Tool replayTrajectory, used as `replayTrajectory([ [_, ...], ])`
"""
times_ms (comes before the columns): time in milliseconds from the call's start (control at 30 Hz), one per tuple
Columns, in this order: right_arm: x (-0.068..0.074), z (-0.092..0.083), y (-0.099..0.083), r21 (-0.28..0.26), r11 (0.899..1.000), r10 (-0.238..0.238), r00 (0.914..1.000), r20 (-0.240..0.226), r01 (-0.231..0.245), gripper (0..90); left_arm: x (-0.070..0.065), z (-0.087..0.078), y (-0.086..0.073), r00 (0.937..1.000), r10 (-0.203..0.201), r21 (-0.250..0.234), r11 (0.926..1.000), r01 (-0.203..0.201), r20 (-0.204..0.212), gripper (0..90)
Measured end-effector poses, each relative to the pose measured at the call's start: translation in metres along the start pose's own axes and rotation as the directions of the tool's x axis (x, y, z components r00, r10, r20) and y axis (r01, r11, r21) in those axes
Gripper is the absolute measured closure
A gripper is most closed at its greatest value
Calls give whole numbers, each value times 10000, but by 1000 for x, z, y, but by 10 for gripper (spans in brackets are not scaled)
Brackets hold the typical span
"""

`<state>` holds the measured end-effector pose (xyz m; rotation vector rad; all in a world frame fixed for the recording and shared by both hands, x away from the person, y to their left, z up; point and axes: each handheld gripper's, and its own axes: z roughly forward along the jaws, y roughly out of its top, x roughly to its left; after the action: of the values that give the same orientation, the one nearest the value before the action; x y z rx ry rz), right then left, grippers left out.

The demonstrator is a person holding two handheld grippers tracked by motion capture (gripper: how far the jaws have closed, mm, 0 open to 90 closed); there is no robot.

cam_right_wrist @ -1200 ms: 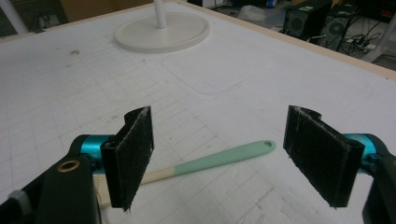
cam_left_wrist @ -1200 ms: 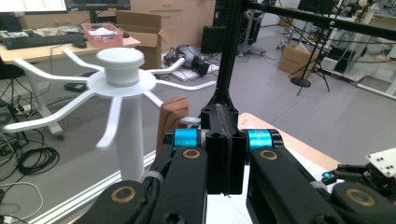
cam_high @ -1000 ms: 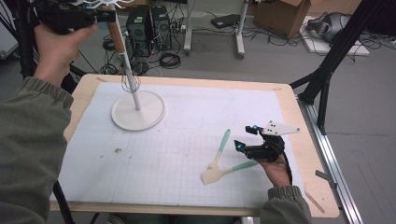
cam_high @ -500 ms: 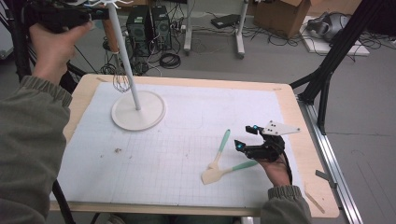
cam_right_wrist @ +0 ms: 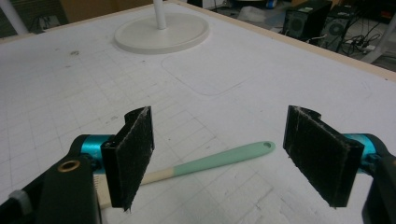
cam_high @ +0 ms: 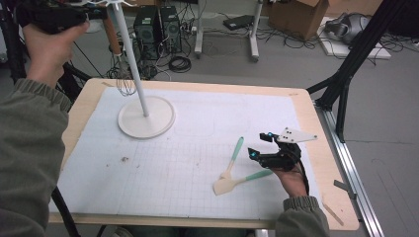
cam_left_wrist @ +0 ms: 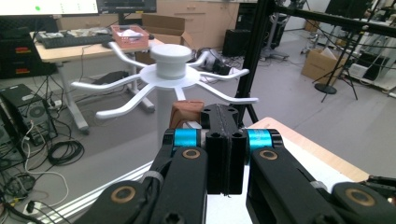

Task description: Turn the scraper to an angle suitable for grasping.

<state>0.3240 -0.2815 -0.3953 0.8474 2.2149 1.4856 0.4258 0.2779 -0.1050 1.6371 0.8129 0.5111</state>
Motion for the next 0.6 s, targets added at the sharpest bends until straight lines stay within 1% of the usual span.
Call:
replayTrajectory([
  [67, -1, 0, 0, -36, 10000, -64, 10000, 16, 64, 238, 1, -1, 0, 10000, -12, -30, 10000, 12, -69, 896],
  [100, 0, 0, 0, -12, 10000, 17, 10000, -3, -17, 238, 2, -1, 0, 10000, -20, -12, 10000, 20, -83, 896],
  [200, -1, 0, 0, -1, 10000, -4, 10000, -12, 4, 238, 2, -2, 0, 10000, -33, -27, 10000, 33, -70, 896],
  [333, -1, -1, 0, -6, 10000, 14, 10000, 0, -14, 238, -1, -5, -2, 9999, 121, -20, 9999, -121, 107, 893],
  [367, -1, -1, 0, -40, 10000, 21, 10000, 12, -21, 238, -2, -5, -2, 9998, 180, 34, 9998, -181, 108, 889],
  [433, -1, -1, 0, -37, 10000, -10, 10000, 20, 10, 238, -2, -5, -4, 9993, 251, 214, 9994, -257, 276, 868],
  [500, 0, -1, 0, -26, 10000, 12, 10000, 22, -12, 238, -2, -7, -5, 9987, 377, 351, 9986, -389, 341, 854],
  [600, 0, -1, 0, -2, 10000, 2, 10000, 22, -2, 238, -4, -9, -6, 9977, 455, 256, 9986, -468, 509, 828],
])
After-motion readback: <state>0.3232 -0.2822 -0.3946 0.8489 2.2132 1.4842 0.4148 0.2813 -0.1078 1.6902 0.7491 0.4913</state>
